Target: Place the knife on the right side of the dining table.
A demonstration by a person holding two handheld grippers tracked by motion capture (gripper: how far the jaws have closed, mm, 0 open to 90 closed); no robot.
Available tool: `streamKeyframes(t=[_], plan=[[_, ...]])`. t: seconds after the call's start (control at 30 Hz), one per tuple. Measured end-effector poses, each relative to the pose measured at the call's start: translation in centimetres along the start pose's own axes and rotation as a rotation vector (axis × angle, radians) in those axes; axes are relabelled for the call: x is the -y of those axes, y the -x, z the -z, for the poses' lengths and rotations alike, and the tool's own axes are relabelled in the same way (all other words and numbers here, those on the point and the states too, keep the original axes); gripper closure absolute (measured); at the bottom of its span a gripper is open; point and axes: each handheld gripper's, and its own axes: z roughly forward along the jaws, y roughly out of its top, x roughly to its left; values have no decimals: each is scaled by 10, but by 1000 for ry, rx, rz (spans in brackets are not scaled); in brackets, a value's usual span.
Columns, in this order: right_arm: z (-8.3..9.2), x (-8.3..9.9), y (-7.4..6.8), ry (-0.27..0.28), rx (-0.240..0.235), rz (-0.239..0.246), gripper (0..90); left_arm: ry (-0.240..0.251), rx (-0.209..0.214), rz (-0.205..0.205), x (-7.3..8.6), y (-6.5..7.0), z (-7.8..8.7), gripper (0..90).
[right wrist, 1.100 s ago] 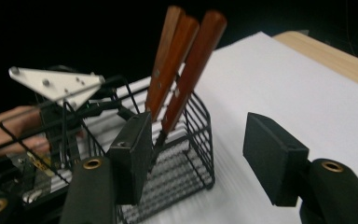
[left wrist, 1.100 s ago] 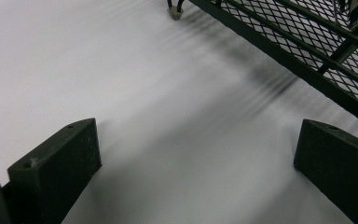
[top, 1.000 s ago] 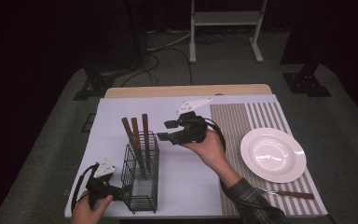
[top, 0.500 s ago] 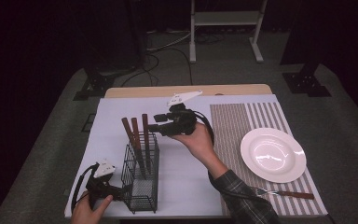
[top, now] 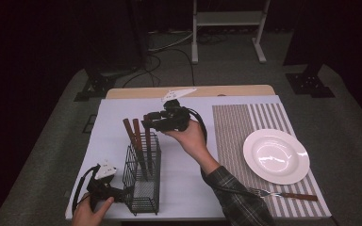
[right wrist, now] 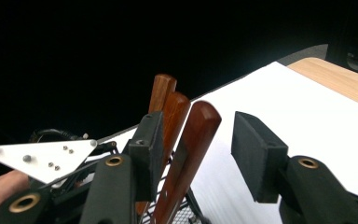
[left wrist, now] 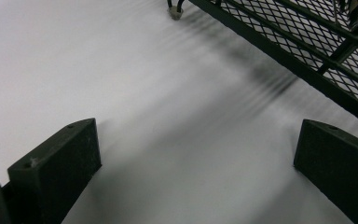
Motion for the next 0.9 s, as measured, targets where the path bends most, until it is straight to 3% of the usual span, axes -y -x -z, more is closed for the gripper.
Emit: streamKeyframes(t=[0.27, 0.5, 0.67, 0.9], plan=[[-9, -1, 2, 4, -16, -16, 601, 1, 0, 1, 0, 0, 0, 0], [-11, 1, 3, -1, -32, -36, 709, 1, 0, 1, 0, 0, 0, 0], [-5, 2, -1, 8, -69, -51, 739, 0, 0, 0, 0, 0, 0, 0], [4, -1, -15, 1, -139, -21, 777, 0, 0, 1, 0, 0, 0, 0]])
